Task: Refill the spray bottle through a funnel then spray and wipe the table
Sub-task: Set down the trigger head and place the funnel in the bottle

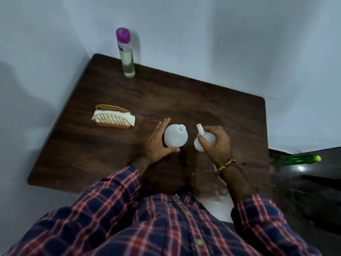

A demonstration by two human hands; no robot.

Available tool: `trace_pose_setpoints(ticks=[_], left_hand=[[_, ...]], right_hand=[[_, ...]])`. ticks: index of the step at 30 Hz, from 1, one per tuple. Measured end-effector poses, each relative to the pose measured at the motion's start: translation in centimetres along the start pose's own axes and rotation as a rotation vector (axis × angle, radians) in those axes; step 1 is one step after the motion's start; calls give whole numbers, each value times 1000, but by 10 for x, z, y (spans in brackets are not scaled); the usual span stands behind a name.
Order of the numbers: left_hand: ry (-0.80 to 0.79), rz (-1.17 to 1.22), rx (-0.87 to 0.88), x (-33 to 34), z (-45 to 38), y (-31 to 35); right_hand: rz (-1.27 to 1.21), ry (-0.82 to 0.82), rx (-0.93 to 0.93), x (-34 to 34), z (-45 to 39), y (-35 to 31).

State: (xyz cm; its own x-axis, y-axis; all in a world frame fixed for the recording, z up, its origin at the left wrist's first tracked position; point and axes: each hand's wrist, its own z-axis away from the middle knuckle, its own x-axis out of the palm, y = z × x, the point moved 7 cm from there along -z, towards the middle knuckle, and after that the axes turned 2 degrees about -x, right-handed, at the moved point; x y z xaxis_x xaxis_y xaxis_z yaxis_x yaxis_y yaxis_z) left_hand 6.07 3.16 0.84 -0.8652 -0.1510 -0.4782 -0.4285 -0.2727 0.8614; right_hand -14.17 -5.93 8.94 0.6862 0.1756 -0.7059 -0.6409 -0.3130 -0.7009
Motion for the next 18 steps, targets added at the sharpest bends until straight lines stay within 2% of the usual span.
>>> trace_pose_setpoints(ticks=[6, 12, 18], left_hand=[[24, -83, -52, 8, -8, 20], [-30, -242, -128, 14, -8, 20], [40, -195, -90, 13, -3, 23]], right_hand=[[211, -148, -105, 3, 1, -21], [496, -286, -273, 13, -9, -55], [830, -399, -434, 29, -14, -91]])
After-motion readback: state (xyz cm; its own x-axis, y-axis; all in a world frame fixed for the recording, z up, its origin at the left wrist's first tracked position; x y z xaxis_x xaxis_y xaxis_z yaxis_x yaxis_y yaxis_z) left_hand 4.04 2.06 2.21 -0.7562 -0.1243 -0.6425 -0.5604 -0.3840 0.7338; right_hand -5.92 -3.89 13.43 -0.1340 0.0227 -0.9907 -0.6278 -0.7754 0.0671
